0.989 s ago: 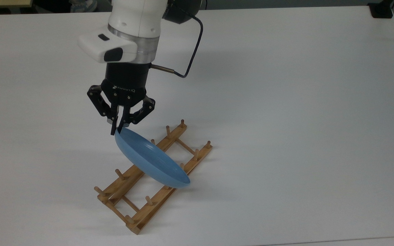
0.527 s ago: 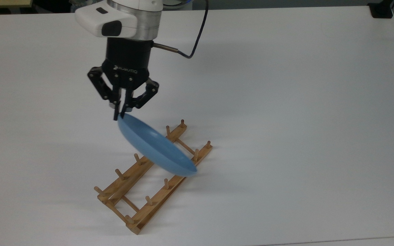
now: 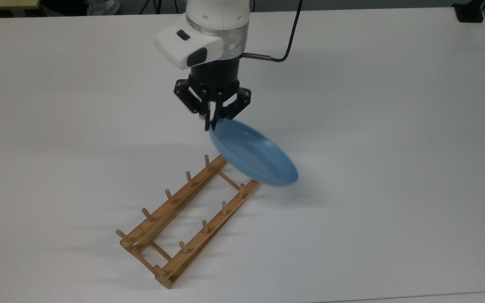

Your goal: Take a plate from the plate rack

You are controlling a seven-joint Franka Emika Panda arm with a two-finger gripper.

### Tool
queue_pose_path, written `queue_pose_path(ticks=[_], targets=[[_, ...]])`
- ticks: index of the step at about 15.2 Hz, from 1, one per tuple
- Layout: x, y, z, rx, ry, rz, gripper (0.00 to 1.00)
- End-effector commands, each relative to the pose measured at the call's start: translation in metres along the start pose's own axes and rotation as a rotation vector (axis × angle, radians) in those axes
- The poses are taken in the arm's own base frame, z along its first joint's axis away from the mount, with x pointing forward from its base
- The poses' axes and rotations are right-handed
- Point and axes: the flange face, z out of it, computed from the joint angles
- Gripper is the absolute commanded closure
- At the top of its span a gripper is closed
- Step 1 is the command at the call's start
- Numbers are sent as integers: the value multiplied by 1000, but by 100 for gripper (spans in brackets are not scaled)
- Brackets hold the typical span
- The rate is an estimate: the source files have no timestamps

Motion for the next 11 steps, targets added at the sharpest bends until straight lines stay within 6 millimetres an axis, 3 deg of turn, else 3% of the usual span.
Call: queue_pose_path(ticks=[1,7,11], targets=[[-35,4,-1,56,-218,-223,99],[-74,9,48,142,-464,-691,100],[-102,2,115,235,-591,-956,100]])
